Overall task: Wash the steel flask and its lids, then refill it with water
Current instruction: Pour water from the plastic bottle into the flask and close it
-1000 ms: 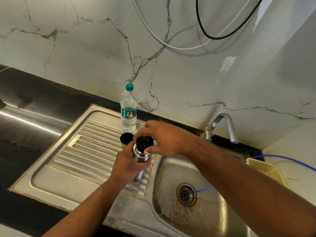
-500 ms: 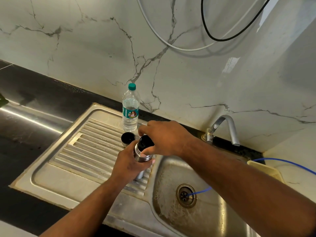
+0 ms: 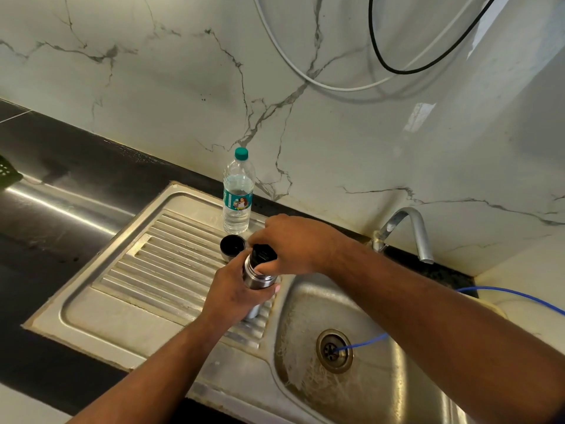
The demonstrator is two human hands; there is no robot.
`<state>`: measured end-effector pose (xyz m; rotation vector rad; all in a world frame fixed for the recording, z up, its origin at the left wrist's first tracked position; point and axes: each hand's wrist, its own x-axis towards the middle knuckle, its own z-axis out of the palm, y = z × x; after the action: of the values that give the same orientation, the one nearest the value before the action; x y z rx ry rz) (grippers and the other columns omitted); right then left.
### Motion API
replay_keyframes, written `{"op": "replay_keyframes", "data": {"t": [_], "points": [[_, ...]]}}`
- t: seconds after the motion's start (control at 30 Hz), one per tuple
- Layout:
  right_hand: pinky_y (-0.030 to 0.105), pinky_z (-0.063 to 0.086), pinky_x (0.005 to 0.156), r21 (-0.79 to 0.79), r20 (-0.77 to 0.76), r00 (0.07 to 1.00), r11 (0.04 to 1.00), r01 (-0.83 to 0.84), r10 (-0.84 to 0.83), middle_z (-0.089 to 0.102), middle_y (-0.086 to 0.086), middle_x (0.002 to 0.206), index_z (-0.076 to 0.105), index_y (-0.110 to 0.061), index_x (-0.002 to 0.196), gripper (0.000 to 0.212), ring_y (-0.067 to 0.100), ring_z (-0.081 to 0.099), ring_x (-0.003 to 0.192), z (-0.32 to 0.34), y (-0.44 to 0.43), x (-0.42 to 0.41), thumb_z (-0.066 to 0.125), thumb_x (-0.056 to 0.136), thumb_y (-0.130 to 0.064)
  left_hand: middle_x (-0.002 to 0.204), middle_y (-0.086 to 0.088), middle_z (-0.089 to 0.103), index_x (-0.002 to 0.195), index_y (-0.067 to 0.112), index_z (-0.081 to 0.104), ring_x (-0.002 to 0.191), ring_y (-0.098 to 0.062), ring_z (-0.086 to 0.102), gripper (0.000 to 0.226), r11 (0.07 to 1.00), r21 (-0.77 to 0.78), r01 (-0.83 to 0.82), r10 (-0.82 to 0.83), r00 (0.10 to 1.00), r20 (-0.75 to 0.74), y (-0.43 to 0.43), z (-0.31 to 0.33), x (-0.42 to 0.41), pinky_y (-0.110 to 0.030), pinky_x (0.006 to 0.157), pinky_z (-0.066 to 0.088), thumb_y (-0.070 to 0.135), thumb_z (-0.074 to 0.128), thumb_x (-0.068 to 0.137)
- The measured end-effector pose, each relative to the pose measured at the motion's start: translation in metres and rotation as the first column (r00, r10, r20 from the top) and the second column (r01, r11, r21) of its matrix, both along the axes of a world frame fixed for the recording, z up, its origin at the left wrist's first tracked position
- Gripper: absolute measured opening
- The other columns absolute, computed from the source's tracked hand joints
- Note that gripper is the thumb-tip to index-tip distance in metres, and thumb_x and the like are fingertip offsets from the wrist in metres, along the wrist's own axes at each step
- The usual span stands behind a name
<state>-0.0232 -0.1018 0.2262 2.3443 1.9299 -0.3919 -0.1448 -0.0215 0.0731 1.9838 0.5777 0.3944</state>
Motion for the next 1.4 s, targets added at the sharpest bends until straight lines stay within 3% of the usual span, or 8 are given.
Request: {"op": "replay_keyframes", "data": {"t": [0.2, 0.3, 0.43, 0.6, 0.7, 1.07, 1.2, 1.4], "points": [[0.027, 0.040, 0.061, 0.002, 0.139, 0.989, 0.999, 0.042, -0.042, 0.043, -0.012, 0.075, 0.065, -0.024, 0.113, 0.042, 0.009, 0.050, 0.074, -0.006, 0.002, -0.002, 0.055, 0.096, -0.061, 0.085, 0.033, 0.061, 0.106, 0.056, 0.044, 0.081, 0.025, 0.059, 0.067, 1.000, 0.023, 0.003, -0.003, 1.000, 0.000, 0.001, -0.001, 0.000, 0.000, 0.066, 0.046, 0.038, 0.095, 0.066], [0.029, 0.048, 0.068, -0.024, 0.081, 0.996, 0.999, 0.025, -0.023, 0.058, -0.009, 0.096, 0.059, -0.029, 0.129, 0.054, 0.012, 0.059, 0.091, -0.004, 0.000, 0.000, 0.066, 0.088, -0.063, 0.087, 0.032, 0.065, 0.107, 0.056, 0.049, 0.084, 0.021, 0.061, 0.063, 1.000, 0.001, 0.000, 0.000, 1.000, 0.011, 0.001, -0.002, 0.001, -0.004, 0.067, 0.048, 0.038, 0.094, 0.067], [0.033, 0.052, 0.087, -0.092, -0.029, 0.996, 0.992, -0.089, 0.086, 0.057, -0.003, 0.124, 0.052, -0.035, 0.145, 0.060, 0.015, 0.055, 0.111, -0.004, -0.001, 0.005, 0.075, 0.090, -0.027, 0.092, 0.030, 0.066, 0.117, 0.047, 0.052, 0.087, 0.021, 0.061, 0.067, 1.000, -0.015, 0.001, 0.000, 1.000, 0.017, 0.001, -0.003, 0.001, -0.002, 0.068, 0.046, 0.037, 0.095, 0.067], [0.040, 0.051, 0.102, -0.048, -0.100, 0.975, 0.978, -0.202, 0.196, 0.059, -0.005, 0.138, 0.066, -0.030, 0.131, 0.056, 0.017, 0.053, 0.127, -0.008, 0.002, 0.008, 0.077, 0.084, -0.001, 0.096, 0.033, 0.061, 0.125, 0.042, 0.053, 0.089, 0.026, 0.057, 0.071, 1.000, -0.009, 0.023, -0.023, 1.000, 0.012, 0.001, -0.004, 0.001, 0.001, 0.071, 0.044, 0.040, 0.094, 0.067], [0.041, 0.053, 0.099, -0.041, -0.129, 0.973, 0.979, -0.199, 0.192, 0.058, -0.004, 0.135, 0.067, -0.029, 0.128, 0.055, 0.018, 0.052, 0.125, -0.009, 0.002, 0.010, 0.076, 0.083, 0.000, 0.096, 0.033, 0.062, 0.121, 0.044, 0.052, 0.087, 0.027, 0.057, 0.069, 1.000, -0.022, 0.015, -0.015, 1.000, 0.004, 0.001, -0.004, 0.000, 0.001, 0.069, 0.044, 0.038, 0.094, 0.067], [0.024, 0.038, 0.066, -0.027, 0.008, 1.000, 1.000, -0.010, 0.010, 0.055, -0.006, 0.105, 0.055, -0.029, 0.137, 0.050, 0.012, 0.054, 0.093, -0.010, 0.003, -0.001, 0.068, 0.092, -0.047, 0.082, 0.048, 0.061, 0.106, 0.057, 0.047, 0.082, 0.024, 0.059, 0.064, 0.999, -0.038, 0.021, -0.021, 1.000, -0.011, 0.001, -0.002, 0.002, 0.000, 0.066, 0.046, 0.034, 0.094, 0.069], [0.022, 0.030, 0.056, -0.013, 0.065, 0.998, 1.000, 0.022, -0.021, 0.050, -0.012, 0.089, 0.060, -0.028, 0.130, 0.046, 0.008, 0.050, 0.079, -0.009, 0.004, -0.002, 0.061, 0.094, -0.057, 0.083, 0.037, 0.061, 0.112, 0.055, 0.045, 0.082, 0.025, 0.058, 0.069, 0.999, -0.024, 0.021, -0.021, 1.000, -0.004, 0.000, -0.002, 0.002, 0.001, 0.065, 0.045, 0.035, 0.094, 0.068], [0.024, 0.041, 0.070, -0.103, -0.071, 0.997, 0.994, -0.042, 0.035, 0.058, -0.006, 0.108, 0.058, -0.030, 0.137, 0.047, 0.014, 0.056, 0.098, -0.005, 0.004, 0.003, 0.072, 0.092, -0.035, 0.086, 0.040, 0.066, 0.107, 0.056, 0.049, 0.085, 0.019, 0.063, 0.065, 0.998, -0.048, 0.029, -0.029, 1.000, 0.000, 0.000, -0.004, 0.003, -0.003, 0.067, 0.048, 0.035, 0.095, 0.067]]}}
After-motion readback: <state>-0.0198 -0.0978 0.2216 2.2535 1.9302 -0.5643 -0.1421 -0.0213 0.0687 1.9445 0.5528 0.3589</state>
